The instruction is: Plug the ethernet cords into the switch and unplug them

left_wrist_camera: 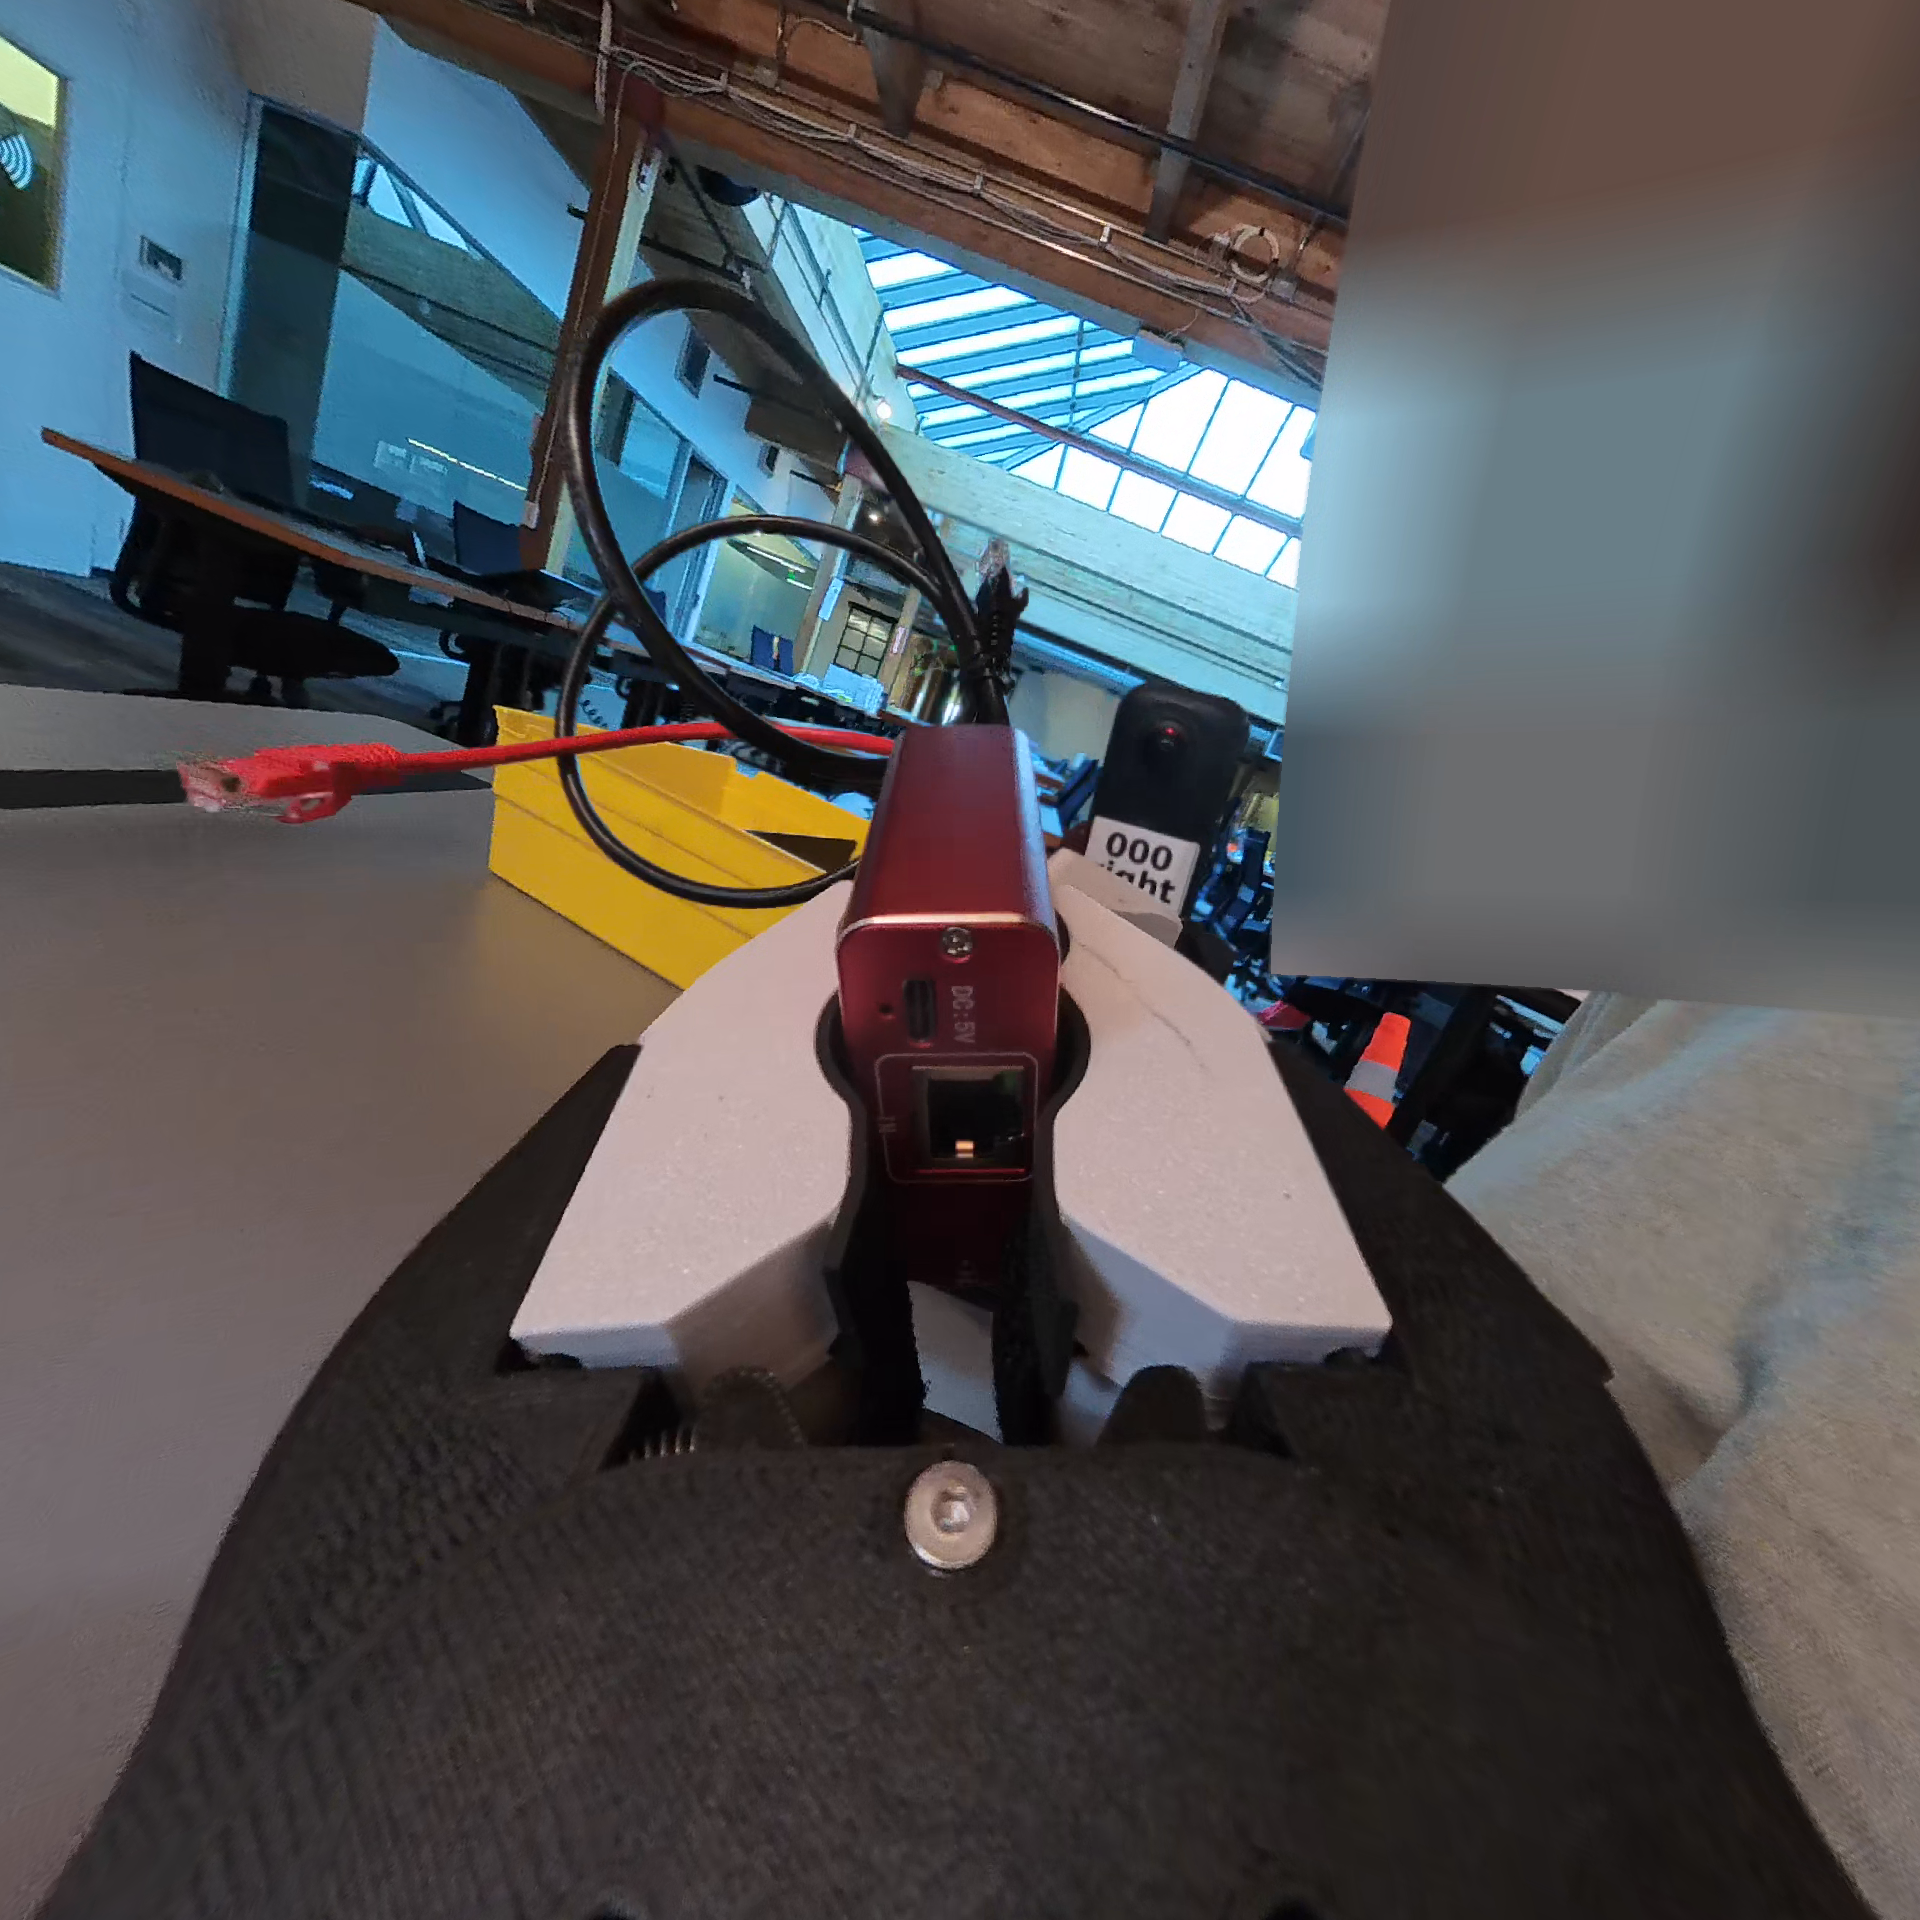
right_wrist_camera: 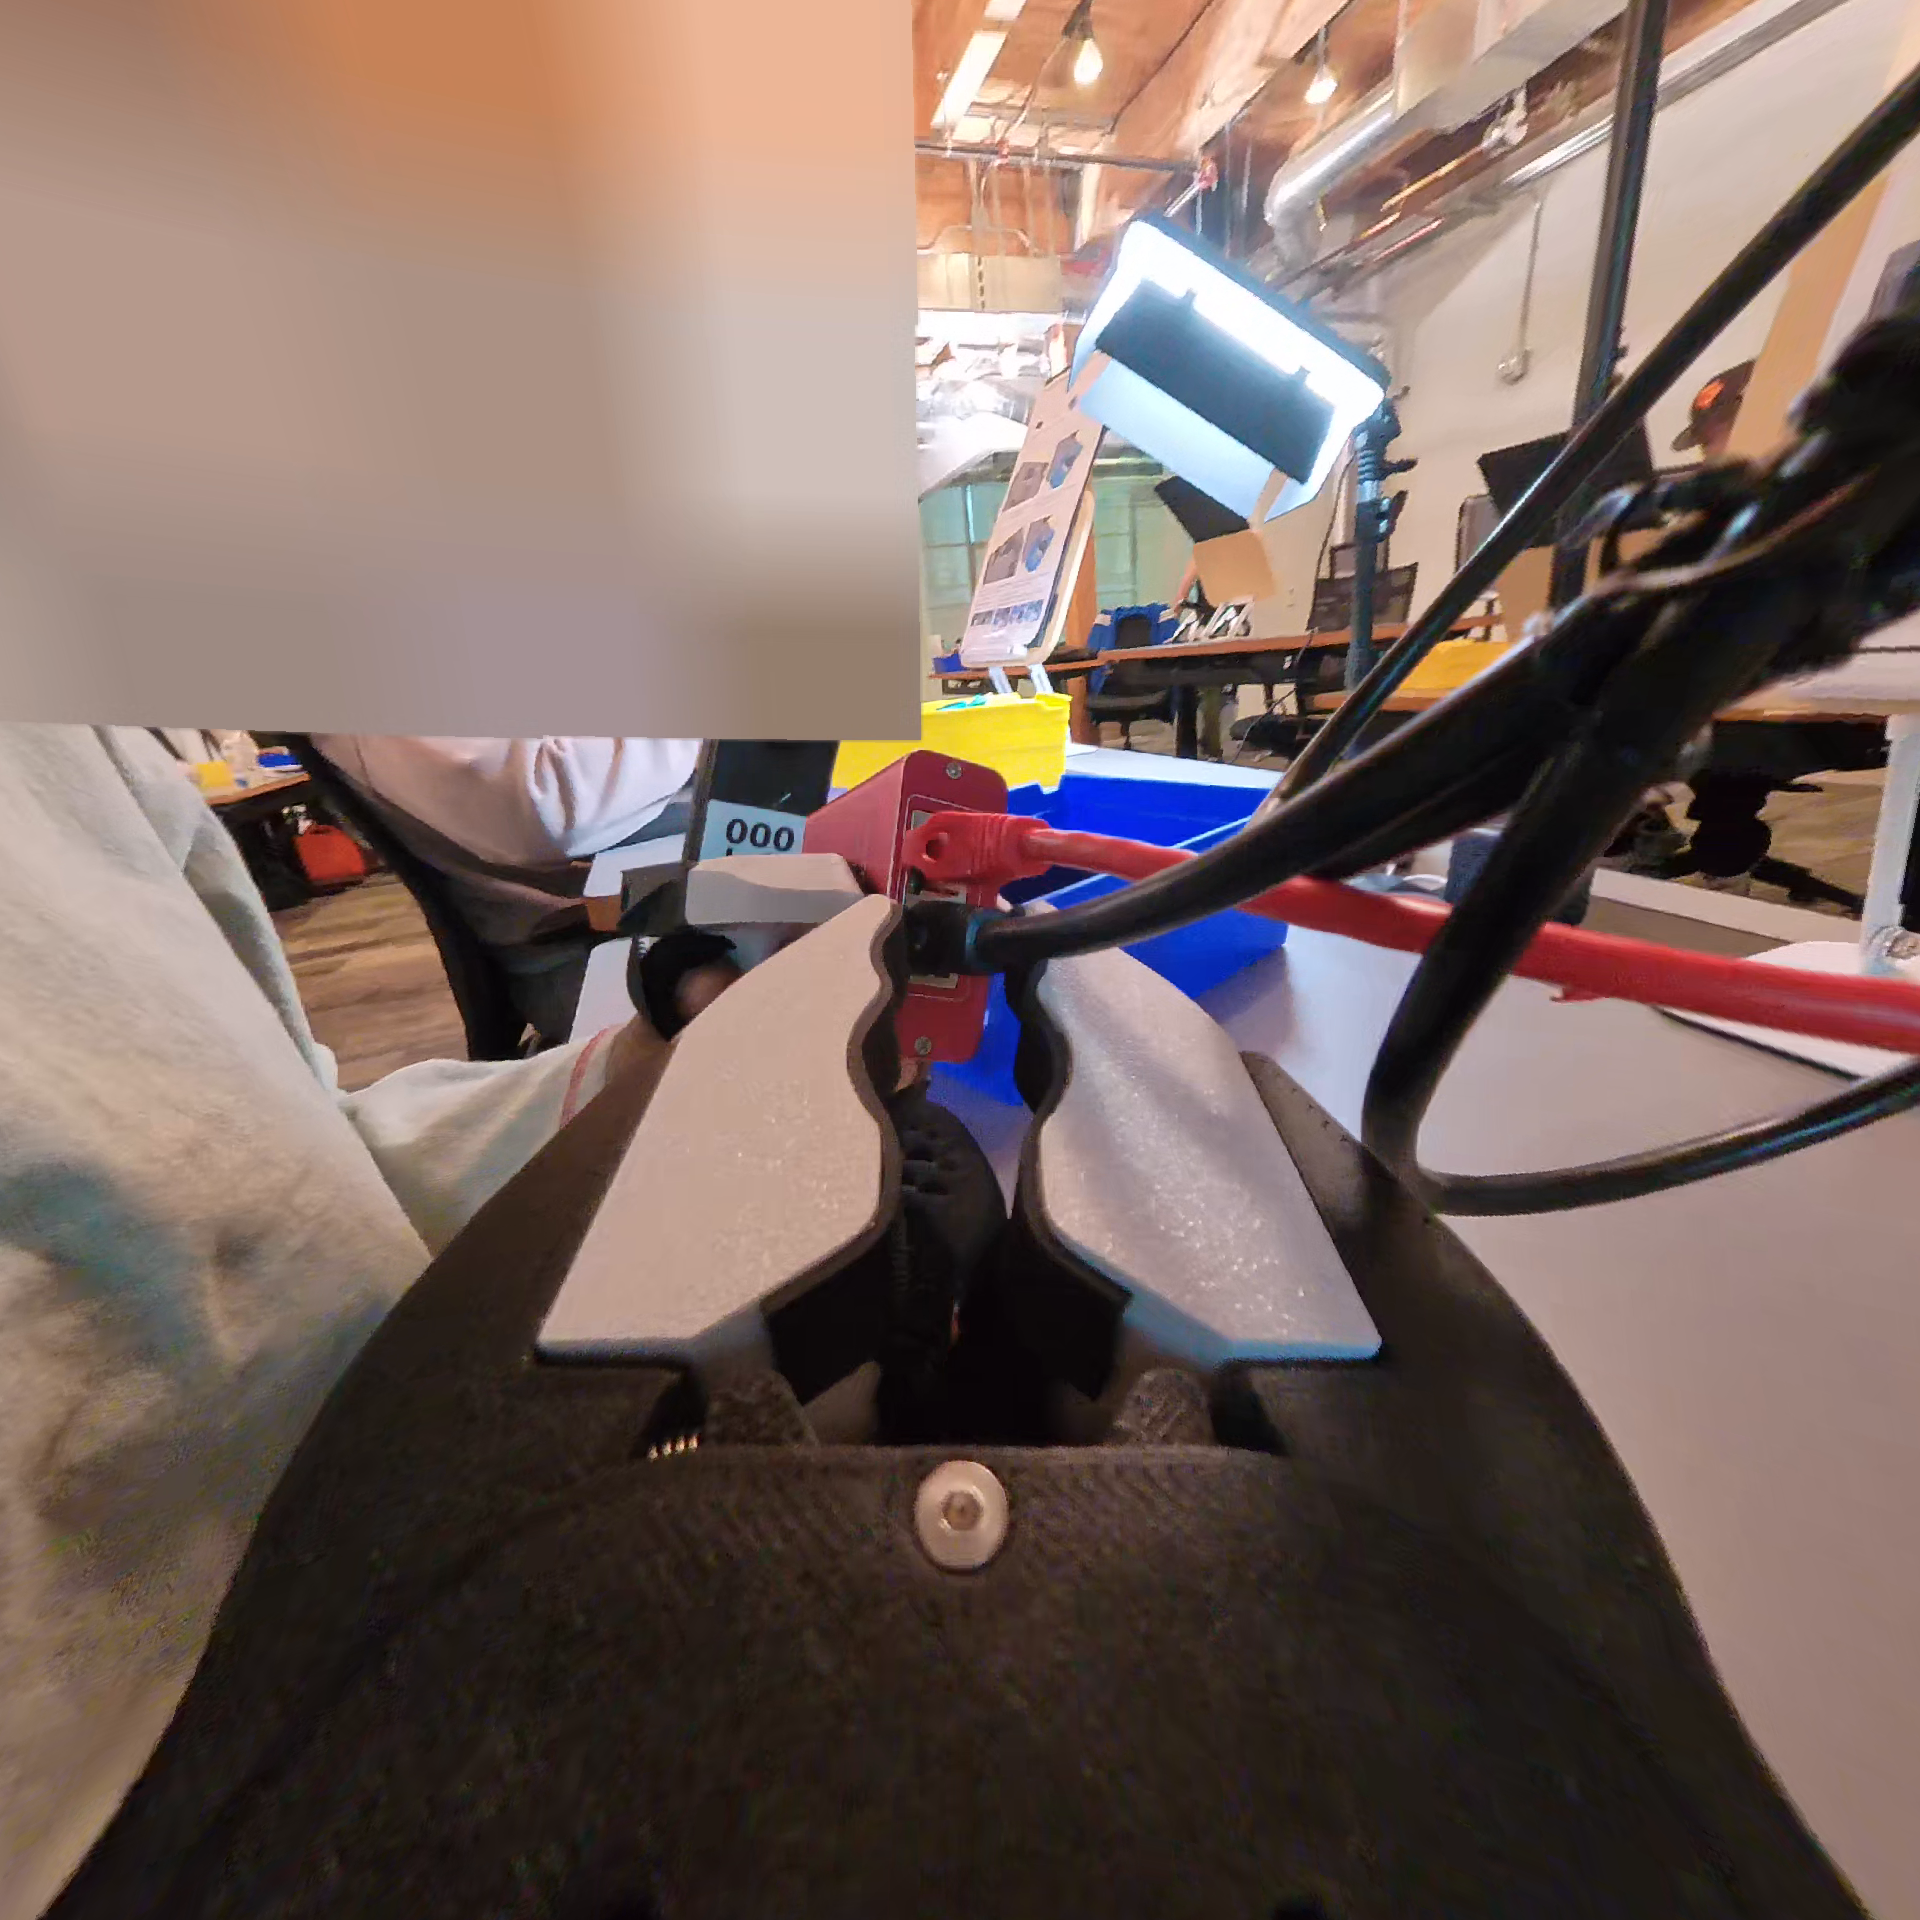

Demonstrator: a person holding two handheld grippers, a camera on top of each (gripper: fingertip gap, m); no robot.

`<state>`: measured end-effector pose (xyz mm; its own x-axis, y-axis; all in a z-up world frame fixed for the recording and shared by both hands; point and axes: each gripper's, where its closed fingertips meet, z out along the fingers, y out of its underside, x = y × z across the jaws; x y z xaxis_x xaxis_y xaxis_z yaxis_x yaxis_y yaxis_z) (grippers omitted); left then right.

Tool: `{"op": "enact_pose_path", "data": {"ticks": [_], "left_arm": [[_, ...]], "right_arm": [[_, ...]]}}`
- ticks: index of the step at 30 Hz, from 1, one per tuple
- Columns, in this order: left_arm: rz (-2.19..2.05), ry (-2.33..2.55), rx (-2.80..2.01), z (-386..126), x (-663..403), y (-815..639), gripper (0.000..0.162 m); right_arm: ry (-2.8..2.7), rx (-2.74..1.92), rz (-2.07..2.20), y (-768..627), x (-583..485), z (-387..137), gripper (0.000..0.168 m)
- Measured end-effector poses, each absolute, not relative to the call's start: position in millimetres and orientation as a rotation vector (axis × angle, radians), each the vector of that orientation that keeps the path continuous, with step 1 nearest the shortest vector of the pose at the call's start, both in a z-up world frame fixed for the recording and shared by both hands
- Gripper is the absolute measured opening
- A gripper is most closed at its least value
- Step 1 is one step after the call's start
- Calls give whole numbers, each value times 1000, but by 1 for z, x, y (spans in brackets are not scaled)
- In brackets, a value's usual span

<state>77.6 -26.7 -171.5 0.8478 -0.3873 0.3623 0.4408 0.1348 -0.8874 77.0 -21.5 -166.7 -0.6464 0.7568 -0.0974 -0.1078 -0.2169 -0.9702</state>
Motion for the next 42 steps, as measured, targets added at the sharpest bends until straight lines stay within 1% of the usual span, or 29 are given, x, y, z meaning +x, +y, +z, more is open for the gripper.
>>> {"op": "enact_pose_path", "data": {"ticks": [10,13,14,17,21,24,28,31,34,36,39,42], "left_arm": [[-731,-103,-1231,-166,71,-28,29],[-764,-171,-1041,-150,42,-61,28],[-722,-178,-1064,-153,39,-60,28],[-628,-121,-1164,-158,47,-44,29],[-616,-109,-1184,-160,48,-43,29],[-623,-110,-1155,-160,49,-49,29],[-615,-119,-1140,-157,47,-51,29],[-624,-112,-1137,-157,49,-50,29],[-624,-105,-1146,-158,52,-49,29],[-623,-102,-1148,-158,52,-50,29],[-616,-108,-1167,-161,51,-48,29],[-620,-101,-1175,-162,53,-47,29]], "right_arm": [[-1328,-842,2024,-19,75,-159,15],[-947,-904,2111,61,94,-136,13],[-986,-922,2095,71,98,-138,13],[-1229,-955,1934,67,100,-144,13],[-1331,-1002,1692,96,116,-134,13],[-1457,-1085,1438,128,138,-138,14],[-1609,-1248,1291,159,176,-144,14],[-1700,-1413,1252,176,199,-161,14],[-1704,-1537,1315,194,207,-181,14],[-1689,-1581,1441,199,208,-192,14],[-1700,-1617,1624,198,207,-203,15],[-1723,-1655,1706,203,204,-212,15]]}}
